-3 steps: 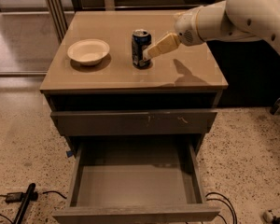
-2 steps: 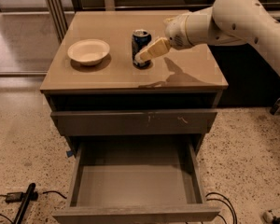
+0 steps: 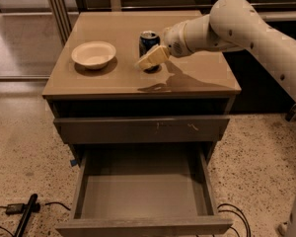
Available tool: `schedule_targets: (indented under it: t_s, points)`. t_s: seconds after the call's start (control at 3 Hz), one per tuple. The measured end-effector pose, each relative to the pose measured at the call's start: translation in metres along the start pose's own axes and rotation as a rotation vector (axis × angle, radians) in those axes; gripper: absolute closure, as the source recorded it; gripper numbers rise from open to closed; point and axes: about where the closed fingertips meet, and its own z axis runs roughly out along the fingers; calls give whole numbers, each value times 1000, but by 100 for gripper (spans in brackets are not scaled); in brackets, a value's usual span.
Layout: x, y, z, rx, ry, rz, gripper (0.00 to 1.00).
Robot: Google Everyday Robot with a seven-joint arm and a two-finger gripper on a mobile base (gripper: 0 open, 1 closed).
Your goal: Place pepsi can into middle drawer
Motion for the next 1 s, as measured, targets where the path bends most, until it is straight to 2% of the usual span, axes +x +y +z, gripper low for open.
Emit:
schedule_targets:
  t_s: [0.33, 0.67, 1.0]
  points:
    - [3, 0, 14, -8, 4, 18, 0]
    - [3, 0, 14, -8, 4, 19, 18]
    - [3, 0, 14, -8, 4, 19, 42]
